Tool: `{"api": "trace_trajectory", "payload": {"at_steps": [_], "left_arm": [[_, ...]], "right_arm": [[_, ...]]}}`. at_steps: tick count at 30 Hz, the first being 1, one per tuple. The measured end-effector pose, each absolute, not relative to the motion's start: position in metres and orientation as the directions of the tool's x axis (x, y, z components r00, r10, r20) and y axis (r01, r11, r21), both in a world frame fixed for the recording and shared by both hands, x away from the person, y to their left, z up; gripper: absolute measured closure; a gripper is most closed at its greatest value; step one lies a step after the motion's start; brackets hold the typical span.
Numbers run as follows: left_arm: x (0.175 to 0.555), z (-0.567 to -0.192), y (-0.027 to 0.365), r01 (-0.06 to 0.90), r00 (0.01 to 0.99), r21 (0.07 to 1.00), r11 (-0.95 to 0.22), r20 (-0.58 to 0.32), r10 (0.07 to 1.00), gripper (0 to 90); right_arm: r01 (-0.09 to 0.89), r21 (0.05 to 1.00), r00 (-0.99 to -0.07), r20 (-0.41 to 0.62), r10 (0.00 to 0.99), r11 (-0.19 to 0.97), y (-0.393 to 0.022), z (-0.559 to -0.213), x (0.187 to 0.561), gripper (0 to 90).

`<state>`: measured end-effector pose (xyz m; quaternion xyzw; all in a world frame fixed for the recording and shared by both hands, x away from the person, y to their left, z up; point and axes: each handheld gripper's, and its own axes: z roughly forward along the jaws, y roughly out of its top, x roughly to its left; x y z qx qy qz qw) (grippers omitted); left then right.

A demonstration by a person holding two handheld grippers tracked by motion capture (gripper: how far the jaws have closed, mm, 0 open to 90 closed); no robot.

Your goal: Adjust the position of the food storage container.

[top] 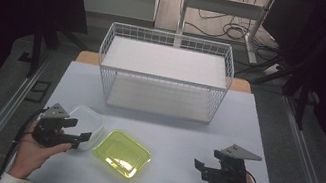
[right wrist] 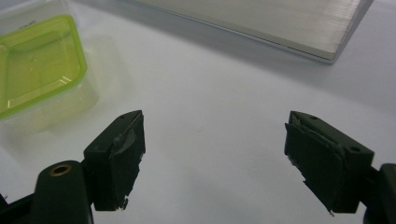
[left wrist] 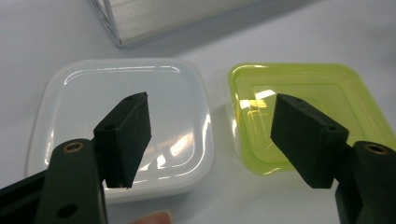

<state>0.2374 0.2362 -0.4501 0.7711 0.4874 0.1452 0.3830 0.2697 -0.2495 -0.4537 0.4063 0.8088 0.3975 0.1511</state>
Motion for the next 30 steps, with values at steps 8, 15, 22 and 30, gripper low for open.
{"api": "trace_trajectory", "payload": {"at_steps": [8, 15, 22, 30], "left_arm": [[0.2359, -0.4501, 0.2353, 0.637, 0.486, 0.736, -0.231, -0.15, 0.861, 27.7], [0.232, -0.4488, 0.2366, 0.63, 0.507, 0.737, -0.245, -0.152, 0.848, 28.1], [0.232, -0.4481, 0.2377, 0.627, 0.509, 0.74, -0.244, -0.152, 0.847, 28.4], [0.2313, -0.4479, 0.234, 0.637, 0.546, 0.725, -0.261, -0.185, 0.817, 41.8]], "right_arm": [[0.543, 0.757, -0.63, 0.081, 0.772, 0.363, -0.2481, -0.4549, 0.271, 24.1], [0.55, 0.747, -0.629, 0.076, 0.774, 0.374, -0.243, -0.4575, 0.2726, 24.5], [0.551, 0.743, -0.633, 0.074, 0.771, 0.381, -0.2428, -0.4594, 0.2731, 24.6], [0.565, 0.729, -0.632, 0.083, 0.77, 0.386, -0.243, -0.4606, 0.273, 25.4]]}}
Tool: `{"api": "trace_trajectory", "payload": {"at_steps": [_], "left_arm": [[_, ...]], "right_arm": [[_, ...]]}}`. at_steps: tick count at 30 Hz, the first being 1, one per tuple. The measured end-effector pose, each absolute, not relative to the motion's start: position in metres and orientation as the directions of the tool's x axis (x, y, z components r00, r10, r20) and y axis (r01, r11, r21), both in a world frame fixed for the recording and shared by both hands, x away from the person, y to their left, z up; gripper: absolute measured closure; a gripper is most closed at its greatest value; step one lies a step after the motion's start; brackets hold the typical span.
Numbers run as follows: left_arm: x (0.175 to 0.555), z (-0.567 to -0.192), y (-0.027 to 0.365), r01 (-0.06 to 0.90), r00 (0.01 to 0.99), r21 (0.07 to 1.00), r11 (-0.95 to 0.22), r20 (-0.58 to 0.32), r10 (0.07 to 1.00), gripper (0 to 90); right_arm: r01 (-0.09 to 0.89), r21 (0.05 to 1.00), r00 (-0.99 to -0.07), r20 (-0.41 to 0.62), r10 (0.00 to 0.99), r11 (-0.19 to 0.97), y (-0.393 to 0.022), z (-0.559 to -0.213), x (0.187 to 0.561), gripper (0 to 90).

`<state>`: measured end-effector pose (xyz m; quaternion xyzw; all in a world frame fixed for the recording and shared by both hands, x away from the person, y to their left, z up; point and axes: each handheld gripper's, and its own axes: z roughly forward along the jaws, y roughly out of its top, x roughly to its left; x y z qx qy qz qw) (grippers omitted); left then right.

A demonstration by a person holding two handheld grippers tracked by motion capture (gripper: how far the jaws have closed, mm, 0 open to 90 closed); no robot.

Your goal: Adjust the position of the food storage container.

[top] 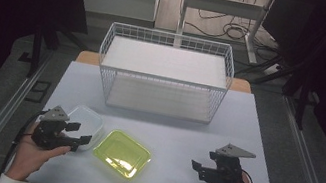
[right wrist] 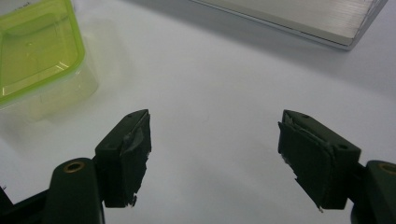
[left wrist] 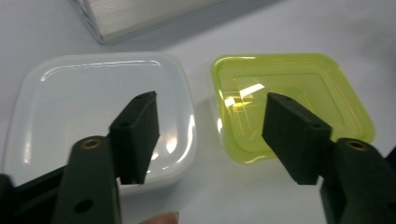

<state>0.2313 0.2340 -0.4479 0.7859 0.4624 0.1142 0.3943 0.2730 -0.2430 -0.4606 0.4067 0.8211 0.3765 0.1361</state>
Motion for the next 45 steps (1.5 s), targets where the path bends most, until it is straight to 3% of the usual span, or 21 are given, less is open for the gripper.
{"api": "trace_trajectory", "payload": {"at_steps": [2, 12, 18, 31, 45], "left_arm": [[0.231, -0.446, 0.232, 0.639, 0.57, 0.719, -0.275, -0.201, 0.797, 45.9], [0.229, -0.449, 0.204, 0.62, 0.66, 0.685, -0.381, -0.193, 0.727, 50.0], [0.222, -0.447, 0.179, 0.574, 0.755, 0.662, -0.483, -0.197, 0.626, 60.6], [0.214, -0.466, 0.141, 0.513, 0.851, 0.541, -0.666, -0.218, 0.479, 89.2], [0.213, -0.49, 0.11, 0.515, 0.851, 0.507, -0.691, -0.209, 0.481, 90.0]], "right_arm": [[0.562, 0.731, -0.633, 0.077, 0.771, 0.388, -0.243, -0.46, 0.273, 25.4], [0.569, 0.723, -0.631, 0.078, 0.772, 0.392, -0.243, -0.462, 0.274, 25.4], [0.571, 0.719, -0.629, 0.074, 0.774, 0.396, -0.243, -0.464, 0.274, 25.1], [0.558, 0.723, -0.631, 0.051, 0.774, 0.408, -0.24, -0.465, 0.273, 24.0], [0.554, 0.713, -0.649, 0.047, 0.759, 0.429, -0.234, -0.468, 0.274, 23.8]]}}
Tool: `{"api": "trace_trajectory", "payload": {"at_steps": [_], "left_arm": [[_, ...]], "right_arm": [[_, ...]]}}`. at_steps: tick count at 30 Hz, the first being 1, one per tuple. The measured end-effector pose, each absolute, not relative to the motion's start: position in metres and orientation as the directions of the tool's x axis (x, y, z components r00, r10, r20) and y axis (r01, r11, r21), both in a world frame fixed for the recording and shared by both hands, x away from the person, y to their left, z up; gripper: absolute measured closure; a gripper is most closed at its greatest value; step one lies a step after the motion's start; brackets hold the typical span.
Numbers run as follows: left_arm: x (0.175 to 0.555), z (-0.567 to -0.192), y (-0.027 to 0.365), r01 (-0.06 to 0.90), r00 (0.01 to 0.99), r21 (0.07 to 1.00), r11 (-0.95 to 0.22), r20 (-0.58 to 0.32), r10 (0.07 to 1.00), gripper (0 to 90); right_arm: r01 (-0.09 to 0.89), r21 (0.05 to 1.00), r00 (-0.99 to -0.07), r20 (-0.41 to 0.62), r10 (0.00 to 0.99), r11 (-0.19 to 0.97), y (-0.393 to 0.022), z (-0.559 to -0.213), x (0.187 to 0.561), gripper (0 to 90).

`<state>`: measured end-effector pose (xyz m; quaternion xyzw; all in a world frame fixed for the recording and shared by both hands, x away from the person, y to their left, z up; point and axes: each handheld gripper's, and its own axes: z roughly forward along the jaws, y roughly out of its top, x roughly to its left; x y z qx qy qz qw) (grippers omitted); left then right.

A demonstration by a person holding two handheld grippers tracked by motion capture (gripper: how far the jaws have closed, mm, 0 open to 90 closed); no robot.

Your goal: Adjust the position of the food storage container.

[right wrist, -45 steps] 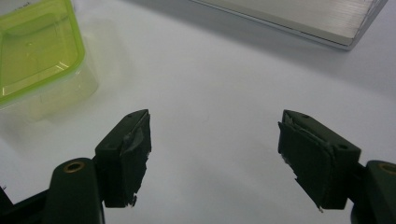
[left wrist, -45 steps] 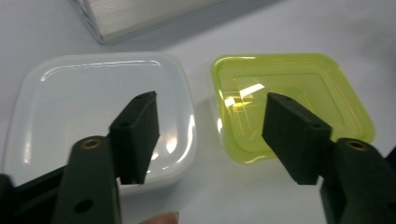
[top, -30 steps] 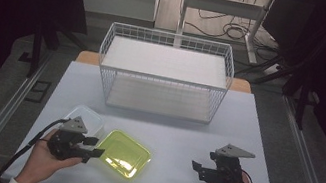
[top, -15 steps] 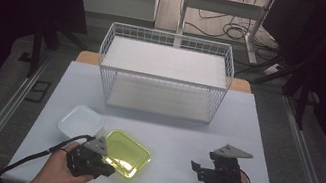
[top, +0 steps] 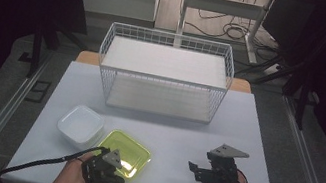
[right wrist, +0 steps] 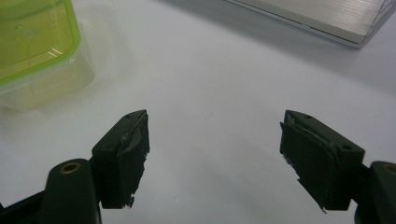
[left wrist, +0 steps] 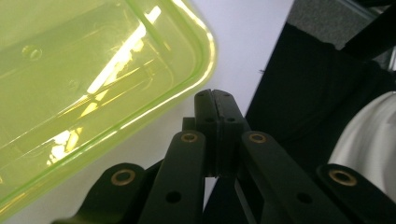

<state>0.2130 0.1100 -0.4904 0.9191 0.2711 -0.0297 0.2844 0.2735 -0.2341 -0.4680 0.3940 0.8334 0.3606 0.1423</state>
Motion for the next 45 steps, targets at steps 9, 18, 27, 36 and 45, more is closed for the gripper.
{"api": "trace_trajectory", "payload": {"at_steps": [9, 18, 27, 36, 45], "left_arm": [[0.222, -0.494, 0.102, 0.558, 0.821, 0.534, -0.636, -0.24, 0.519, 90.0], [0.23, -0.502, 0.077, 0.607, 0.776, 0.531, -0.591, -0.234, 0.586, 89.8], [0.226, -0.496, 0.079, 0.61, 0.763, 0.55, -0.57, -0.214, 0.609, 89.6], [0.21, -0.466, 0.131, 0.62, 0.705, 0.61, -0.494, -0.157, 0.691, 89.1], [0.219, -0.464, 0.184, 0.716, 0.538, 0.621, -0.319, -0.199, 0.819, 89.7]], "right_arm": [[0.556, 0.709, -0.649, 0.043, 0.759, 0.435, -0.232, -0.471, 0.275, 23.7], [0.56, 0.701, -0.647, 0.038, 0.761, 0.441, -0.231, -0.473, 0.276, 23.7], [0.561, 0.697, -0.647, 0.031, 0.762, 0.448, -0.232, -0.473, 0.275, 23.8], [0.561, 0.695, -0.64, 0.018, 0.768, 0.45, -0.234, -0.473, 0.274, 23.7], [0.563, 0.698, -0.63, 0.015, 0.777, 0.443, -0.236, -0.472, 0.275, 23.7]]}}
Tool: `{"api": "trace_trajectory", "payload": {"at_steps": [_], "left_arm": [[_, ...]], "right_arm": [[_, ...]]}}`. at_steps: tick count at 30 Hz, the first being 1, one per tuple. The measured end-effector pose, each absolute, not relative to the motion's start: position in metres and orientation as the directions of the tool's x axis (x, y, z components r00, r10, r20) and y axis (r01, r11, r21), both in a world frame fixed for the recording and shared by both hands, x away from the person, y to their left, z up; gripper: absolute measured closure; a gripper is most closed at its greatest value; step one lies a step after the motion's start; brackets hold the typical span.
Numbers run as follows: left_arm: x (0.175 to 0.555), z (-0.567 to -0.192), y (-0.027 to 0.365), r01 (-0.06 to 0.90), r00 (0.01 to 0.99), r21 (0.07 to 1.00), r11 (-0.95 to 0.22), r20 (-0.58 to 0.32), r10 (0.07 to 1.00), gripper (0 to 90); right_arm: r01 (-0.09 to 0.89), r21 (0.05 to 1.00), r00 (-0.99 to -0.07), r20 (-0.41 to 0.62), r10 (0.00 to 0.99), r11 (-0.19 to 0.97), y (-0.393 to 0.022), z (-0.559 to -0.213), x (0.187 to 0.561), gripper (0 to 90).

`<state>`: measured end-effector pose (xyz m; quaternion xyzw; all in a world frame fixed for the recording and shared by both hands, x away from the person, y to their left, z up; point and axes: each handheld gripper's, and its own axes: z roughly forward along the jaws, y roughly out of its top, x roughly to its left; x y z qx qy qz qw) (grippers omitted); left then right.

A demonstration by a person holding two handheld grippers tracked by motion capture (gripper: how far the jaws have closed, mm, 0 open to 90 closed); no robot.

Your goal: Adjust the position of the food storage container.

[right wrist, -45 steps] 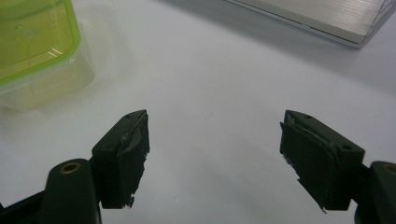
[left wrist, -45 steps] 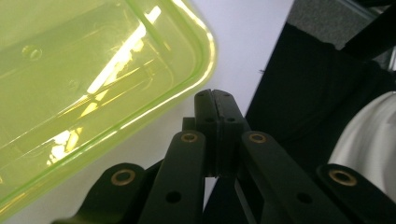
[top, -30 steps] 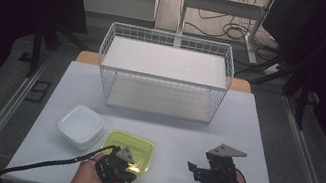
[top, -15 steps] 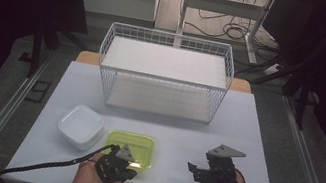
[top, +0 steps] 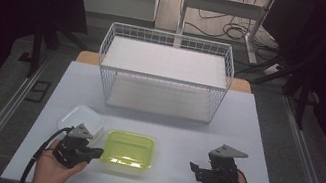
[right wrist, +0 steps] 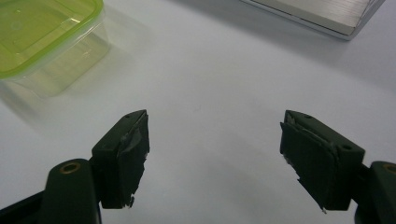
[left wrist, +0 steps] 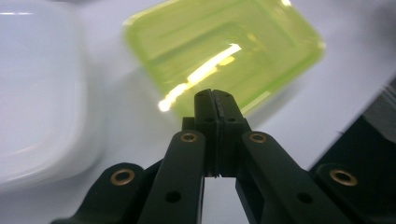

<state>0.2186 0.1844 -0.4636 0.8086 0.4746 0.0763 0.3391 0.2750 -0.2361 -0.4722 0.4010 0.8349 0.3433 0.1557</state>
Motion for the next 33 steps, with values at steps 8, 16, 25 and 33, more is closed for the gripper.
{"api": "trace_trajectory", "payload": {"at_steps": [8, 16, 25, 33], "left_arm": [[0.226, -0.476, 0.194, 0.76, 0.484, 0.576, -0.301, -0.193, 0.853, 90.0], [0.23, -0.489, 0.184, 0.775, 0.48, 0.545, -0.321, -0.177, 0.859, 90.0], [0.236, -0.49, 0.175, 0.773, 0.483, 0.549, -0.318, -0.183, 0.856, 90.0], [0.244, -0.493, 0.164, 0.772, 0.495, 0.547, -0.324, -0.196, 0.847, 90.0]], "right_arm": [[0.571, 0.698, -0.613, 0.014, 0.79, 0.431, -0.239, -0.471, 0.275, 23.4], [0.578, 0.691, -0.601, 0.001, 0.799, 0.433, -0.24, -0.473, 0.277, 22.9], [0.582, 0.69, -0.595, 0.001, 0.804, 0.431, -0.241, -0.472, 0.278, 22.9], [0.588, 0.689, -0.586, 0.001, 0.811, 0.424, -0.242, -0.473, 0.277, 22.9]]}}
